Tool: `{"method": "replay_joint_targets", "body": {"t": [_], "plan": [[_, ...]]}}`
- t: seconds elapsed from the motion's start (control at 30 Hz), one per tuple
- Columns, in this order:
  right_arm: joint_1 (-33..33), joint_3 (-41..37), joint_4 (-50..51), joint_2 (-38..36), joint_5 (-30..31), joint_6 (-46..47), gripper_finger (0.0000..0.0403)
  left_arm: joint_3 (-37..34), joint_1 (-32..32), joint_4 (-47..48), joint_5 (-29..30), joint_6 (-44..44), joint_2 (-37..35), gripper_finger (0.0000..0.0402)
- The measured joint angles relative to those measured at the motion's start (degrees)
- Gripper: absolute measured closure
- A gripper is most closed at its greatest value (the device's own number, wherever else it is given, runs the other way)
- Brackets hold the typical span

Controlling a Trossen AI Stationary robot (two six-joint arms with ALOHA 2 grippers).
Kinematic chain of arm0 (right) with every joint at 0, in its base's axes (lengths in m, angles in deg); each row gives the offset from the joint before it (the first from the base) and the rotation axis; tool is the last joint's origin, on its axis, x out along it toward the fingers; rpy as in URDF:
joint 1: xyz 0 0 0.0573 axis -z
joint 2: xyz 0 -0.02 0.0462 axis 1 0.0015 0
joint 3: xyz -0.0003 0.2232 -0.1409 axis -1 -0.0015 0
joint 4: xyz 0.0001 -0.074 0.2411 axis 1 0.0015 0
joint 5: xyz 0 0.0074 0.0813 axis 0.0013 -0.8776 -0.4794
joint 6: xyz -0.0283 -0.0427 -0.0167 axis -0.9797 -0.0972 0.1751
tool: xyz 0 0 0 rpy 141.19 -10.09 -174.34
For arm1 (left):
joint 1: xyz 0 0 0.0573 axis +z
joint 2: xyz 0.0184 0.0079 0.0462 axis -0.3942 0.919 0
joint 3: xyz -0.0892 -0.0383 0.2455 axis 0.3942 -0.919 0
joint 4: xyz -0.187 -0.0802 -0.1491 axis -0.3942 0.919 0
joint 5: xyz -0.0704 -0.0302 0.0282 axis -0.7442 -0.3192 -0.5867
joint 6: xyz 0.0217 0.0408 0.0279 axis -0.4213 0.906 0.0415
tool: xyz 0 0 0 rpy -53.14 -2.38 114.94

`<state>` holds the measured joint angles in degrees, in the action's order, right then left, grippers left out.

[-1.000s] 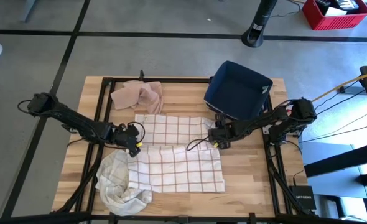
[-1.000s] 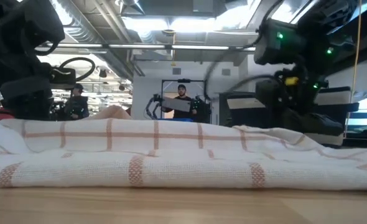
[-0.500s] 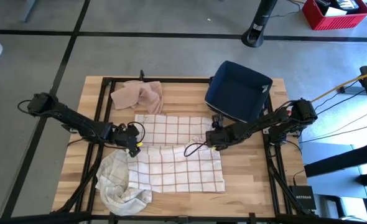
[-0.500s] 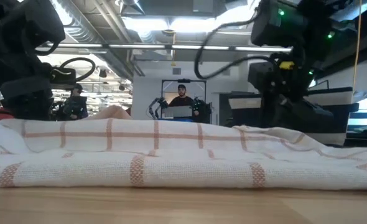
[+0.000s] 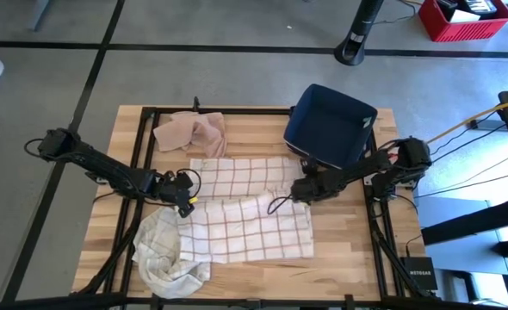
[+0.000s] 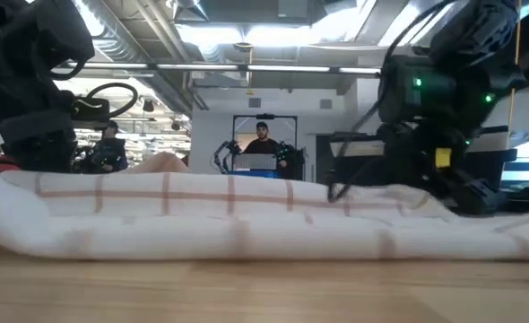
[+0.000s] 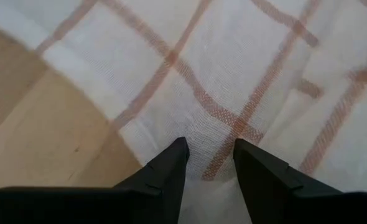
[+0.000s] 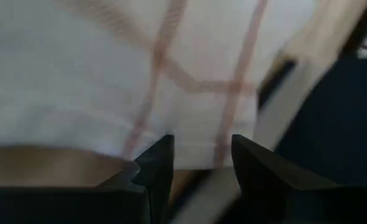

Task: Fold towel
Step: Fold the white with red-stripe towel

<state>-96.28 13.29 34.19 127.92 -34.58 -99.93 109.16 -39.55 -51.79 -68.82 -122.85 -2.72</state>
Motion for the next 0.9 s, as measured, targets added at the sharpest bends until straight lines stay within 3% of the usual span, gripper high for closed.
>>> {"method": "replay_joint_targets", "body": {"t": [0.1, 0.27, 0.37, 0.47, 0.53, 0.6, 0.77, 0.9], "plan": [[0.0, 1.54, 0.17, -0.2, 4.27, 0.01, 0.0238, -0.02, 0.0, -0.06, 0.0, -0.09, 0.0, 0.0271], [-2.57, 6.97, 4.59, -0.2, -1.23, 4.5, 0.0238, 1.43, 0.0, 0.9, -0.62, 1.08, -0.09, 0.0271], [-4.9, 12.04, 11.2, -1.0, -7.13, 8.64, 0.0238, 4.52, -0.23, 1.59, -1.68, 3.97, -1.09, 0.0271], [-6.41, 15.56, 13.06, -3.07, -17.48, 15.19, 0.0238, 8.6, -0.89, 0.35, -1.0, 7.18, -2.6, 0.0271], [-6.63, 15.48, 8.67, -4.62, -24.33, 19.28, 0.0238, 10.49, -1.59, 1.01, -0.52, 8.35, -2.73, 0.0271], [-6.87, 13.45, 3.15, -5.27, -27.18, 21.97, 0.0238, 12.11, -2.49, 0.24, -0.22, 9.09, -2.84, 0.0271], [-7.17, 5.88, -10.68, -4.53, -24.59, 25.27, 0.0238, 12.44, -4.6, 1.74, 0.3, 8.13, -2.86, 0.0271], [-7.17, 2.97, -15.91, -4.22, -21.75, 27.09, 0.0238, 12.44, -5.38, 4.9, 2.65, 6.49, -2.86, 0.0271]]}}
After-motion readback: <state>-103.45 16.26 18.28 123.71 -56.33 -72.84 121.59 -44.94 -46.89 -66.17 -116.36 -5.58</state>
